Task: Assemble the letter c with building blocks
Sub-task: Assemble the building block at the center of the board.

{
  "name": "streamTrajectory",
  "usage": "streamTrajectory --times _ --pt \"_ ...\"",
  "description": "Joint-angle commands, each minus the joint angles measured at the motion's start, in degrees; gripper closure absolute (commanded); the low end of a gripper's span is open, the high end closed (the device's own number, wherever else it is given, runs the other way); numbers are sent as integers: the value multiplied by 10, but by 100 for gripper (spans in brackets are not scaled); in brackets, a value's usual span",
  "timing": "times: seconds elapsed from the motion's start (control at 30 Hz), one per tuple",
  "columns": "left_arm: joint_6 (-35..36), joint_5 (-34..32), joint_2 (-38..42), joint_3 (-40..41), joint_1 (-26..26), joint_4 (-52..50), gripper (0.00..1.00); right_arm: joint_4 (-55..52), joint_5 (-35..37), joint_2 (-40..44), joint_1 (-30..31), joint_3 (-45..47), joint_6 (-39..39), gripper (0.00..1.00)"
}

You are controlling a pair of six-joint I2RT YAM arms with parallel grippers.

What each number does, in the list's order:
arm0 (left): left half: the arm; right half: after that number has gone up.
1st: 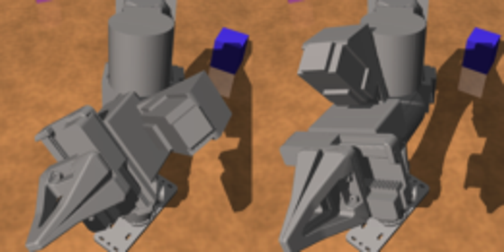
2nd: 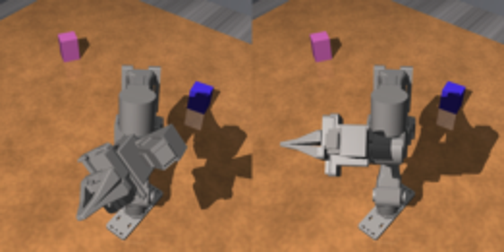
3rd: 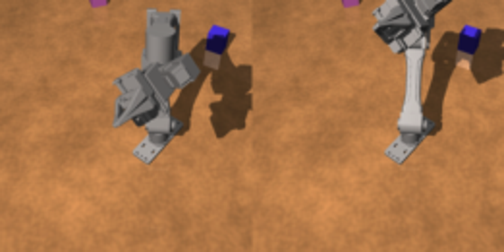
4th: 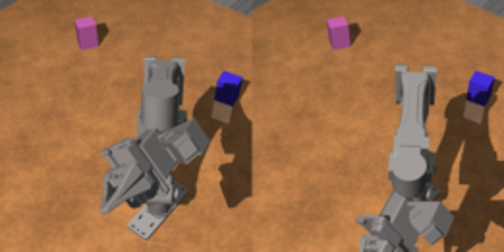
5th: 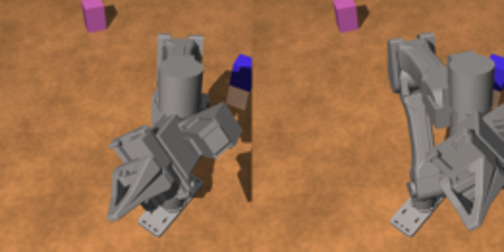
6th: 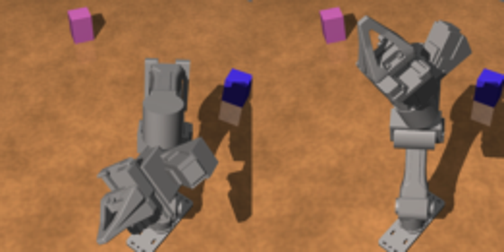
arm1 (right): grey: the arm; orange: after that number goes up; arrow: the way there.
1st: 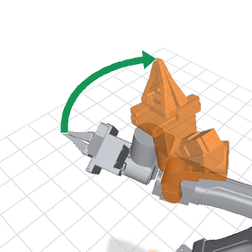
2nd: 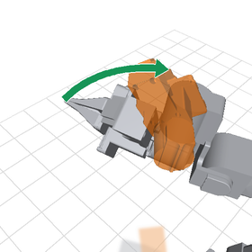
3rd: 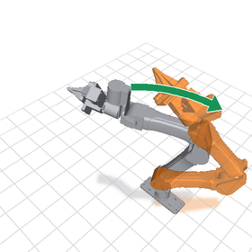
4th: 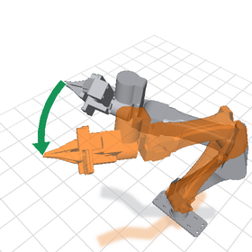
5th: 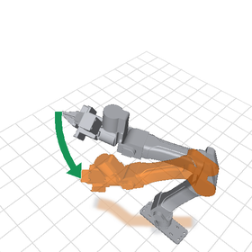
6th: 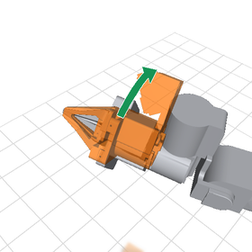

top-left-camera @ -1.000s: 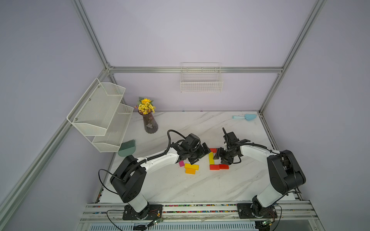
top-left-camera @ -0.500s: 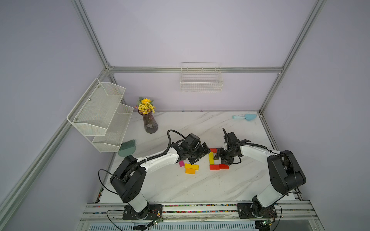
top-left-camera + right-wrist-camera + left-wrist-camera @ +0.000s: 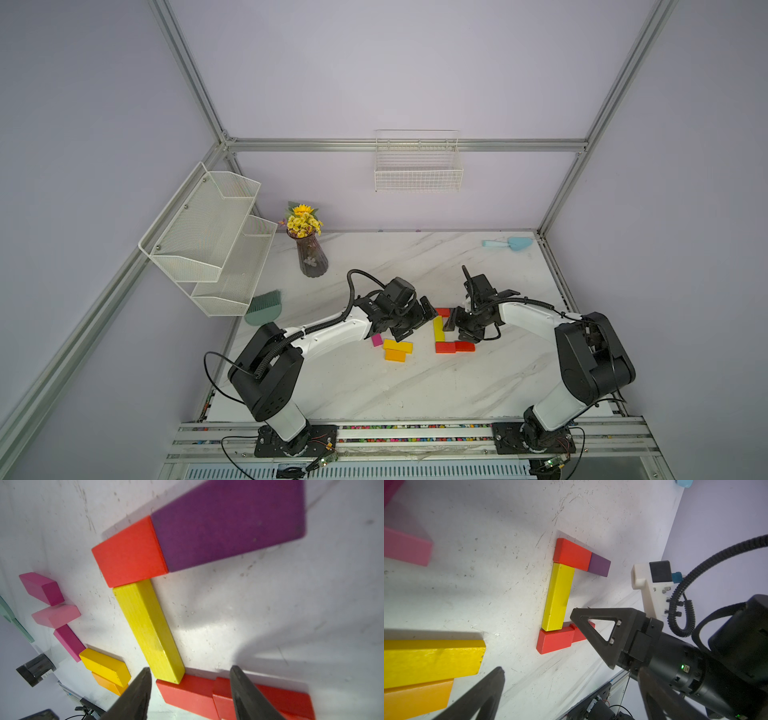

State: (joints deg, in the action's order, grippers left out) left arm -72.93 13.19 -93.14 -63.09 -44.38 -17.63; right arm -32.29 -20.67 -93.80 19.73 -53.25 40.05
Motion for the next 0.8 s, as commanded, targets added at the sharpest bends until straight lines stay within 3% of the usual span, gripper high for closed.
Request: streamTrajectory --times 0.0,0.77 --pt "-5 -2 18 0 1 9 0 9 2 5 6 -8 6 38" --pt "-5 -2 18 -1 2 10 0 12 -1 23 9 20 9 38"
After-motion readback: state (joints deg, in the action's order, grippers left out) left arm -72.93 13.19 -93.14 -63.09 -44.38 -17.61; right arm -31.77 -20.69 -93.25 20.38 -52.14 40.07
